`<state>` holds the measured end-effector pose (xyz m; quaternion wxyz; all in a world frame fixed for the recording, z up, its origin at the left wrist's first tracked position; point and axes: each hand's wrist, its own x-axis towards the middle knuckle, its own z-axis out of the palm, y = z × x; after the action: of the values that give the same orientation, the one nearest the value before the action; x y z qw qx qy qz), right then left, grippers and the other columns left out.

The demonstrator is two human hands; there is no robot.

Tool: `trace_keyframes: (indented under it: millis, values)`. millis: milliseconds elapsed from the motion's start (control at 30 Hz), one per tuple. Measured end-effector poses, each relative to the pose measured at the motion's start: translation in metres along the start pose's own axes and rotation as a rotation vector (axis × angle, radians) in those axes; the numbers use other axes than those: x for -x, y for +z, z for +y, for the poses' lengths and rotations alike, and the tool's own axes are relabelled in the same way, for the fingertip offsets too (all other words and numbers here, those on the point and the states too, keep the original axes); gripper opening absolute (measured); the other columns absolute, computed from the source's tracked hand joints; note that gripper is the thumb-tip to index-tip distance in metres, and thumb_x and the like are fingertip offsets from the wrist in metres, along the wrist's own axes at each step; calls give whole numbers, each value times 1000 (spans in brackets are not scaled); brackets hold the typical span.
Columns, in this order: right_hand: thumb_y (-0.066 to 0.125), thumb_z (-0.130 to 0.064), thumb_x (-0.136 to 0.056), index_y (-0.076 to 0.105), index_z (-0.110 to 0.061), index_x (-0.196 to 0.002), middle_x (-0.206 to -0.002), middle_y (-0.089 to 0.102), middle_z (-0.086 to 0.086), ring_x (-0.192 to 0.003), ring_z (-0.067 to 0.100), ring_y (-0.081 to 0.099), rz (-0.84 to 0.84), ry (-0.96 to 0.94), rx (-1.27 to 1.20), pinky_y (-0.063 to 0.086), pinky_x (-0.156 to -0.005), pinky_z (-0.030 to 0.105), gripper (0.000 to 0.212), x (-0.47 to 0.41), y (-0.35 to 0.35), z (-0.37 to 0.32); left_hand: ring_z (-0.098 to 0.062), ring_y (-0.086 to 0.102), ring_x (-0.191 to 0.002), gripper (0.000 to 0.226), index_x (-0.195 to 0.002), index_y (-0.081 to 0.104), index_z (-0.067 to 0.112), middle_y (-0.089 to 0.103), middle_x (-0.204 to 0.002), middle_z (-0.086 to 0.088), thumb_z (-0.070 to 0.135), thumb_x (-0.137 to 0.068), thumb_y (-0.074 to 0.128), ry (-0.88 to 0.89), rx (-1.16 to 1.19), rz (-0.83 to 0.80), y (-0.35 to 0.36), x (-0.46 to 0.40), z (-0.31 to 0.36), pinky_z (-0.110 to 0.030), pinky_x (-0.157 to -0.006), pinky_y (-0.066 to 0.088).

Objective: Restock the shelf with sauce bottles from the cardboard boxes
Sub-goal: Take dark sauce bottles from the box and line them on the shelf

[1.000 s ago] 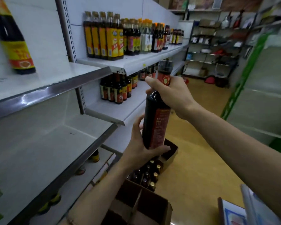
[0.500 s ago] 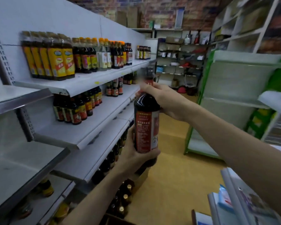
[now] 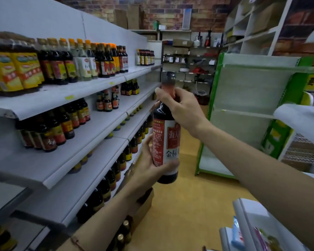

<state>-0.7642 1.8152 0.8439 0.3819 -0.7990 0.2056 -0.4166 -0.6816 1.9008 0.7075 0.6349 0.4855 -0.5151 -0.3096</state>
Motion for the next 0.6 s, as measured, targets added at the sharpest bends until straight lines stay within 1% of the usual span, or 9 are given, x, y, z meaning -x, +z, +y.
trace_keyframes:
  millis: [67, 133, 267, 367, 433, 500, 533, 600]
  values:
    - [62, -47, -91, 61, 8, -98, -97, 68, 22, -86, 32, 66, 23, -8, 19, 53, -84, 45, 55, -22, -8, 12, -11, 63, -109, 87, -135, 28, 40, 60, -120, 8, 35, -65, 81, 11, 10, 14, 4, -30, -8, -26, -85, 54]
    - [62, -47, -91, 63, 5, -96, -96, 69, 19, -86, 29, 67, 48, -1, 32, 53, -83, 41, 52, -48, -17, 24, -13, 65, -107, 79, -129, 37, 44, 63, -119, 7, 35, -65, 82, 14, 28, 30, 4, -63, -16, -25, -83, 54]
    - [61, -49, -90, 64, -2, -94, -94, 70, 12, -86, 23, 68, 85, 14, 65, 54, -84, 41, 46, -111, -29, 56, -14, 67, -103, 61, -123, 49, 42, 68, -113, 7, 26, -72, 80, 50, 50, -3, -5, -136, -32, -21, -80, 54]
    - [61, -50, -90, 62, -9, -86, -89, 69, 7, -83, 21, 67, 83, 14, 84, 54, -85, 43, 41, -163, -34, 77, -14, 66, -103, 62, -126, 48, 37, 68, -113, 7, 26, -73, 79, 50, 64, -39, -17, -191, -40, -21, -81, 54]
    - [62, -51, -89, 62, -8, -88, -90, 70, 9, -85, 23, 68, 105, 1, 91, 55, -86, 44, 43, -195, -37, 91, -15, 66, -104, 65, -128, 48, 34, 68, -113, 5, 28, -72, 79, 52, 57, -55, -25, -227, -45, -22, -81, 54]
    - [61, -51, -89, 63, -12, -86, -91, 71, 8, -85, 23, 68, 123, -15, 93, 55, -87, 45, 40, -226, -40, 105, -15, 66, -104, 67, -130, 47, 32, 68, -114, 5, 32, -70, 78, 65, 47, -65, -32, -265, -53, -23, -82, 54]
    - [60, -52, -90, 63, -13, -87, -92, 71, 7, -85, 23, 68, 124, -17, 106, 55, -87, 45, 39, -240, -41, 112, -15, 66, -104, 70, -131, 46, 31, 68, -115, 4, 34, -69, 78, 65, 47, -72, -34, -281, -58, -23, -83, 54]
    - [58, -54, -90, 64, -11, -91, -95, 72, 10, -87, 23, 68, 121, -20, 131, 54, -88, 47, 43, -266, -45, 127, -15, 66, -105, 74, -134, 44, 29, 67, -116, 4, 35, -68, 78, 61, 54, -82, -37, -311, -68, -23, -84, 54]
